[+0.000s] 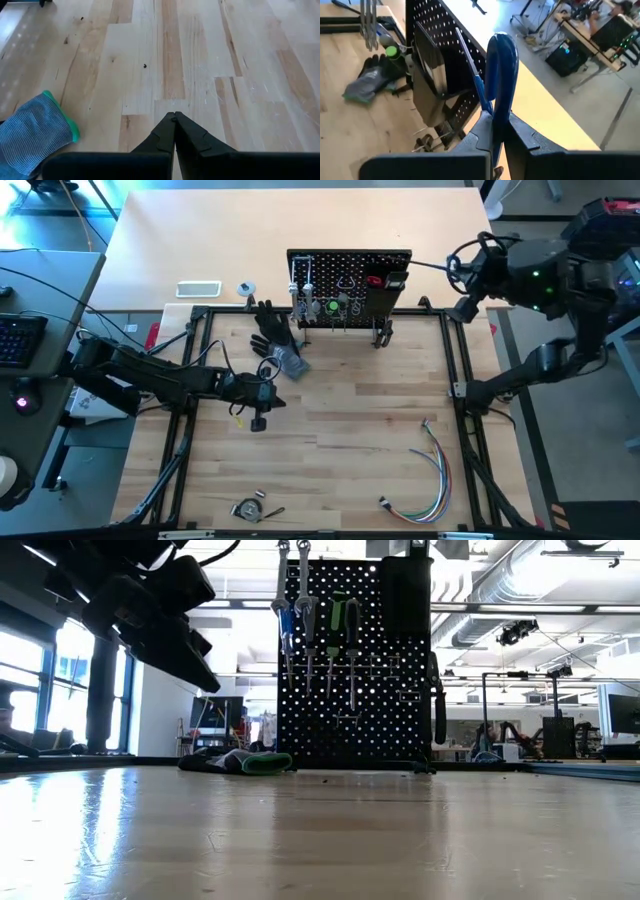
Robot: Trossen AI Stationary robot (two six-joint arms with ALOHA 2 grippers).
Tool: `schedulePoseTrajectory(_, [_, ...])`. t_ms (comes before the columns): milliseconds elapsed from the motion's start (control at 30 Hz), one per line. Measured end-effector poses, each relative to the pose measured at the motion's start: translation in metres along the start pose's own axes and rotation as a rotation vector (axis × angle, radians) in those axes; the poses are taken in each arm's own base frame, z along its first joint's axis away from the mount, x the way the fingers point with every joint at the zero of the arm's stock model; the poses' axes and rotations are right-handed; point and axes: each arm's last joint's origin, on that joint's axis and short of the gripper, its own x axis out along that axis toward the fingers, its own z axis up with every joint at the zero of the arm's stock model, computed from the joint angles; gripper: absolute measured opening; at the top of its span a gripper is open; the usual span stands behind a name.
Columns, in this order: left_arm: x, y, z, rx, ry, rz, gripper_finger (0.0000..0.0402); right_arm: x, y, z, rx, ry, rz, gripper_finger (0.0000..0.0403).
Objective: Hang tools onto peg board
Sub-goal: Hang the blue pick tool on the pegboard
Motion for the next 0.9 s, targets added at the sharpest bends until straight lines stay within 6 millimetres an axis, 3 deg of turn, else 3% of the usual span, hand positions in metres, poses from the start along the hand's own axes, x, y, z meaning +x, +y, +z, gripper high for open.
schedulePoseTrajectory(667, [0.0, -0.001, 0.002, 0.006, -0.021, -0.017, 0.0, 0.025, -0.002, 0.004, 0.012, 0.075, 0.039, 0.0014])
schedulePoseTrajectory(900, [-0.001, 0.001, 0.017, 0.05, -0.173, -0.004, 0.0012, 0.027, -0.001, 0.005, 0.01, 0.077, 0.049, 0.0014])
